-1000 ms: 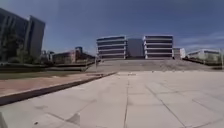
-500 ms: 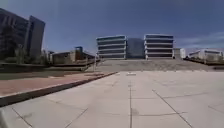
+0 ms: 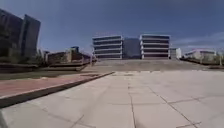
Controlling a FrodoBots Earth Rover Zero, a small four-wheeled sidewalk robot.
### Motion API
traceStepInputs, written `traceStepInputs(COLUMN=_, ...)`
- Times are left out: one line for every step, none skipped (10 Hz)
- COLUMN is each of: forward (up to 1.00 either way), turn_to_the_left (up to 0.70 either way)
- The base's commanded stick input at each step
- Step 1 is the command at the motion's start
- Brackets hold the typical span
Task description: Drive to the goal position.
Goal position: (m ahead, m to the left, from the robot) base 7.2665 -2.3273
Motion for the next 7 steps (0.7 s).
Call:
traceStepInputs(forward=0.7, turn_to_the_left=-0.05)
traceStepInputs(forward=0.7, turn_to_the_left=-0.05)
traceStepInputs(forward=0.7, turn_to_the_left=-0.05)
traceStepInputs(forward=0.7, turn_to_the_left=-0.05)
traceStepInputs(forward=0.7, turn_to_the_left=-0.05)
traceStepInputs(forward=0.7, turn_to_the_left=-0.05)
traceStepInputs(forward=0.7, turn_to_the_left=-0.05)
